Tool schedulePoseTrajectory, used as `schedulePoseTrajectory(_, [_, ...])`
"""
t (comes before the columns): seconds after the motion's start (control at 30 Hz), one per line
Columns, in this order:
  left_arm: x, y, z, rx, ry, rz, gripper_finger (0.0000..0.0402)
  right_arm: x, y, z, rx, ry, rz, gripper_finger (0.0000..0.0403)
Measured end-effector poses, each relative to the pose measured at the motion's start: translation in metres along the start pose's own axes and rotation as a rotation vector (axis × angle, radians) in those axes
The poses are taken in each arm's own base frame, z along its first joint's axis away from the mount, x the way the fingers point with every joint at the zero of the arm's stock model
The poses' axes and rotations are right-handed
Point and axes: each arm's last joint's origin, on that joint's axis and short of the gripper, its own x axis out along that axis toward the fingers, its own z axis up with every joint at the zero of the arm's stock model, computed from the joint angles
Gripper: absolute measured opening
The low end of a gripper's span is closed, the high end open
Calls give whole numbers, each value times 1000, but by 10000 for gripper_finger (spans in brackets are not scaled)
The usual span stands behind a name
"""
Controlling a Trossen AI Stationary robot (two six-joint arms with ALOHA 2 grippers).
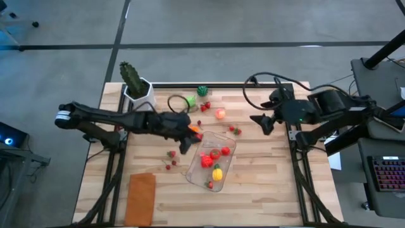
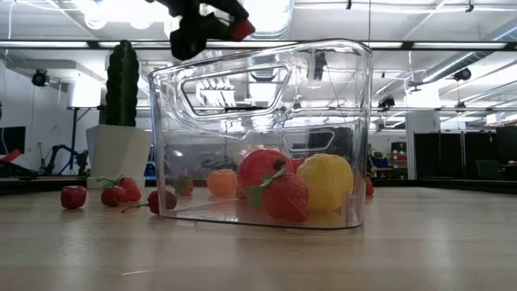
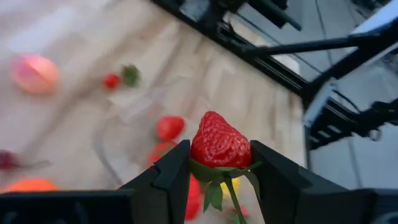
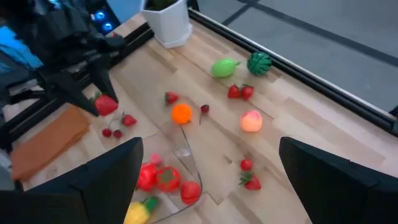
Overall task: Pick and placing Produce into tupperware
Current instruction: Put the red strawberry into the transparent bin
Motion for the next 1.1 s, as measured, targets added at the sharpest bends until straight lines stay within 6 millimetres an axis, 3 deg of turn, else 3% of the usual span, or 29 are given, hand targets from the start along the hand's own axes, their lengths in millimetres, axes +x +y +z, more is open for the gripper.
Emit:
schedulePoseTrajectory(0.2, [31,-14,-17,-55,42,-43,128,-9,0,-7,-32,12,35,368])
schedulePoseTrajectory(0.43, [73,-20,-35,-105,111,-164,130,-6,2,-10,-59,36,18,368])
schedulePoseTrajectory(0.67, [104,-13,-46,-192,105,-155,192,-4,1,-15,-84,71,0,368])
schedulePoseTrajectory(0.9, [103,-15,-41,-255,103,-165,277,-4,0,-18,-94,91,-17,368])
schedulePoseTrajectory(1.1, [70,-17,-28,-87,109,-149,294,-5,-3,-19,-96,102,-32,368])
